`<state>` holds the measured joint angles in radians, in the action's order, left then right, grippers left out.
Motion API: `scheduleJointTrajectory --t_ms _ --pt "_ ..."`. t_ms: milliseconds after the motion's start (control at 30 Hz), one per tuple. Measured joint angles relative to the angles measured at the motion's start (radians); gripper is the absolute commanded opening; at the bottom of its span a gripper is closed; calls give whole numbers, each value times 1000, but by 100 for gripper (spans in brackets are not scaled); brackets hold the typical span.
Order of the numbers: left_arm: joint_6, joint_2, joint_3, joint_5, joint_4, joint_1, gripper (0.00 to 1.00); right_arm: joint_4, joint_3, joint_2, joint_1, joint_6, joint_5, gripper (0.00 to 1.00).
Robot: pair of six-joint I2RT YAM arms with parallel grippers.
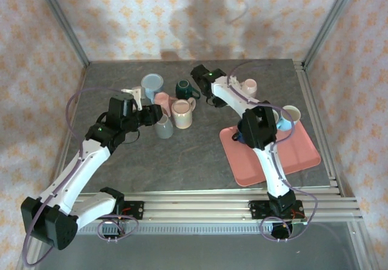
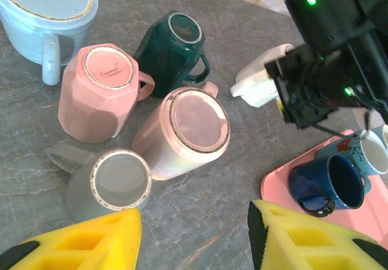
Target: Turn the mug right side up
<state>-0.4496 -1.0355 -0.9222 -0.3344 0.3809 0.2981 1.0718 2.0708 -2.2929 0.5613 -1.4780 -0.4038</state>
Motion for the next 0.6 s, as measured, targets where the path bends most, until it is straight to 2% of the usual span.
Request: scheduleJointTrajectory --t_ms 133,267,433,533,600 --pt "-26 23 23 -3 -12 0 50 -59 -201 153 0 68 5 39" --pt "-40 29 42 -6 -15 0 50 -158 -284 235 -1 216 42 39" --pt "-44 29 45 -12 -18 0 50 -270 -286 258 0 368 98 42" --pt "-44 24 45 -23 -21 0 50 -286 -262 244 1 384 109 44" --pt "-43 14 43 -26 -25 0 50 -260 -169 193 1 376 108 47"
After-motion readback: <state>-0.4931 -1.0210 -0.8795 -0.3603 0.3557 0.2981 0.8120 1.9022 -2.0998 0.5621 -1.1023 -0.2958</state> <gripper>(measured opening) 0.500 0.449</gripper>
